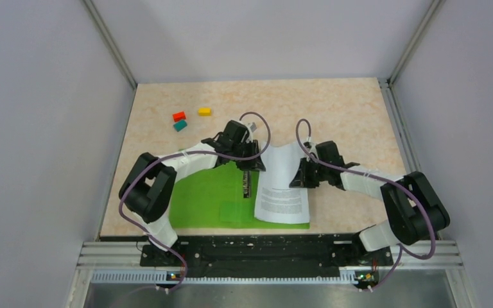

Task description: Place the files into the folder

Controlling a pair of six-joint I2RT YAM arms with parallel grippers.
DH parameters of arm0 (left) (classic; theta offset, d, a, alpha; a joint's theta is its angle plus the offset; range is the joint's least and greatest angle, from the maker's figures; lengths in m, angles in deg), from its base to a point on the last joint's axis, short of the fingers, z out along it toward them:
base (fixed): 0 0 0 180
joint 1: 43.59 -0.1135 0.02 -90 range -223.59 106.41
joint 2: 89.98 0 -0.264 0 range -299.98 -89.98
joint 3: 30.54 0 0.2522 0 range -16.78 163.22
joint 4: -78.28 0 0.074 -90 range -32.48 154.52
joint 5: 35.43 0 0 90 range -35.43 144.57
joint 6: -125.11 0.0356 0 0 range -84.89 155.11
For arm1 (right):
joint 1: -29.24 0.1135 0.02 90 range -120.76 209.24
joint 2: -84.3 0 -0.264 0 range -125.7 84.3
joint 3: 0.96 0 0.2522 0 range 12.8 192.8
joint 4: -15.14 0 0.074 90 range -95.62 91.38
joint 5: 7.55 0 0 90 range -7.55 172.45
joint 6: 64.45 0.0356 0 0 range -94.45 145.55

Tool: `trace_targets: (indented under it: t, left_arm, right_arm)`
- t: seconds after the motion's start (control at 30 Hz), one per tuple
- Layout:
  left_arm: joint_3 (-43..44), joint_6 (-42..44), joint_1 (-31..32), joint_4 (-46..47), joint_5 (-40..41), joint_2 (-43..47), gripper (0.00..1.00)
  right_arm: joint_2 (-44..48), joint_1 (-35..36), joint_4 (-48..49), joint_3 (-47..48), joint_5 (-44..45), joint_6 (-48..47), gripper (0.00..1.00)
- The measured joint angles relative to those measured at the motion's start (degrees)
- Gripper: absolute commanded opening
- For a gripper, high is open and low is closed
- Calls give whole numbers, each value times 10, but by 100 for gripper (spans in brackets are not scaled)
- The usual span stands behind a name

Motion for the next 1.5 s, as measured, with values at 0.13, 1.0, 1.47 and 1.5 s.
trace_targets:
  t: [0.13,1.0,1.47,1.5]
  left_arm:
    - [-9,3,0,-7,10,7,28]
    - [-28,38,-4,-69,86,57,55]
    - [-52,40,-34,-88,120,112,41]
    - [-59,36,-37,-88,122,112,39]
  right_arm:
    - [0,19,0,17,8,-4,0]
    - [-31,48,9,42,20,-4,0]
    - [-31,48,26,26,37,-8,0]
    - [-31,48,27,22,38,-8,0]
